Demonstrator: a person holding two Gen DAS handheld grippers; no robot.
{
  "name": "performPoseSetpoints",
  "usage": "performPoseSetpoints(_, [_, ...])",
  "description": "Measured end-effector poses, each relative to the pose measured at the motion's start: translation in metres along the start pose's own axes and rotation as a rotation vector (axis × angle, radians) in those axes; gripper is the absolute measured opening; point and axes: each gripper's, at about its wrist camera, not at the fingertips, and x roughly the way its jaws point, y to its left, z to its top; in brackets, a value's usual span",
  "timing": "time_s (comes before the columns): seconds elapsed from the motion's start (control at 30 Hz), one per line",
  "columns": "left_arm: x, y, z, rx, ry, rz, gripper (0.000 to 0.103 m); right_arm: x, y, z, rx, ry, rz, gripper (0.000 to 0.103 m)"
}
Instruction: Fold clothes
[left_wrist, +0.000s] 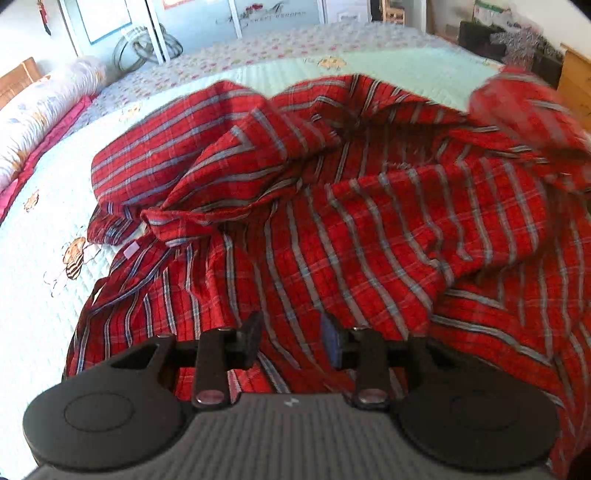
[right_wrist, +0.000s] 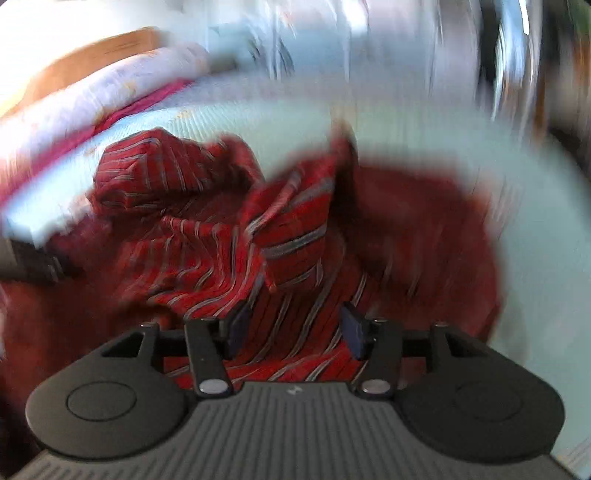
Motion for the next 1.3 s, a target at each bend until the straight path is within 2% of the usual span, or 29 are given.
performPoseSetpoints(0.07, [-0.004, -0.003, 0.002, 0.011, -0.025, -0.008, 0.038, -0.022, -0.012, -0.005, 0.163, -0.129, 0.046, 0.055])
performPoseSetpoints(0.1, [-0.008, -0.007, 0.005, 0.023, -0.040, -0.008, 0.041, -0.034, -0.017, -0.007, 0.244, -0.194, 0.069, 0.061])
performPoseSetpoints(0.17, [-0.013, -0.013, 0.010, 0.045, -0.069, -0.007, 0.046, -0.037, -0.048, -0.012, 0.442, -0.243, 0.075, 0.071])
performPoseSetpoints(0.23, [-0.013, -0.016, 0.014, 0.050, -0.083, 0.004, 0.054, -0.029, -0.073, -0.019, 0.499, -0.223, -0.064, 0.072])
performPoseSetpoints(0.3, [-0.012, -0.015, 0.019, 0.041, -0.090, 0.015, 0.056, -0.022, -0.099, -0.026, 0.554, -0.202, -0.204, 0.072])
performPoseSetpoints(0.37, [-0.009, -0.008, 0.024, 0.020, -0.083, 0.028, 0.057, -0.004, -0.130, -0.039, 0.645, -0.149, -0.223, 0.072])
performPoseSetpoints(0.43, [-0.001, 0.004, 0.034, -0.001, -0.085, 0.068, 0.057, 0.015, -0.149, -0.048, 0.666, -0.107, -0.252, 0.072])
performPoseSetpoints(0.5, [0.009, 0.023, 0.048, -0.037, -0.088, 0.106, 0.057, 0.032, -0.159, -0.051, 0.677, -0.084, -0.217, 0.075])
performPoseSetpoints(0.6, [0.024, 0.051, 0.070, -0.061, -0.122, 0.112, 0.057, 0.057, -0.165, -0.052, 0.672, -0.035, -0.176, 0.075])
performPoseSetpoints(0.73, [0.050, 0.051, 0.090, 0.121, -0.207, 0.137, 0.057, 0.091, -0.161, -0.048, 0.655, 0.010, -0.107, 0.076])
performPoseSetpoints(0.8, [0.064, 0.045, 0.096, 0.205, -0.228, 0.128, 0.060, 0.095, -0.160, -0.046, 0.654, 0.004, -0.091, 0.084])
performPoseSetpoints(0.97, [0.113, 0.034, 0.115, 0.231, -0.179, 0.097, 0.061, 0.104, -0.156, -0.041, 0.652, -0.010, -0.051, 0.089])
performPoseSetpoints(1.03, [0.127, 0.029, 0.123, 0.240, -0.166, 0.053, 0.061, 0.108, -0.155, -0.039, 0.652, -0.015, -0.035, 0.089])
performPoseSetpoints(1.1, [0.146, 0.023, 0.131, 0.243, -0.105, -0.009, 0.062, 0.111, -0.154, -0.037, 0.651, -0.021, -0.018, 0.089])
performPoseSetpoints(1.17, [0.170, 0.016, 0.138, 0.240, -0.033, 0.014, 0.062, 0.110, -0.141, -0.031, 0.573, -0.022, -0.038, 0.089])
performPoseSetpoints(1.23, [0.189, 0.012, 0.144, 0.204, 0.000, 0.069, 0.064, 0.108, -0.128, -0.025, 0.495, -0.022, -0.057, 0.079])
performPoseSetpoints(1.27, [0.190, 0.012, 0.148, 0.174, -0.012, 0.087, 0.058, 0.107, -0.121, -0.022, 0.456, -0.022, -0.067, 0.057])
performPoseSetpoints(1.3, [0.188, 0.010, 0.152, 0.138, -0.038, 0.119, 0.036, 0.107, -0.115, -0.018, 0.417, -0.023, -0.077, 0.039])
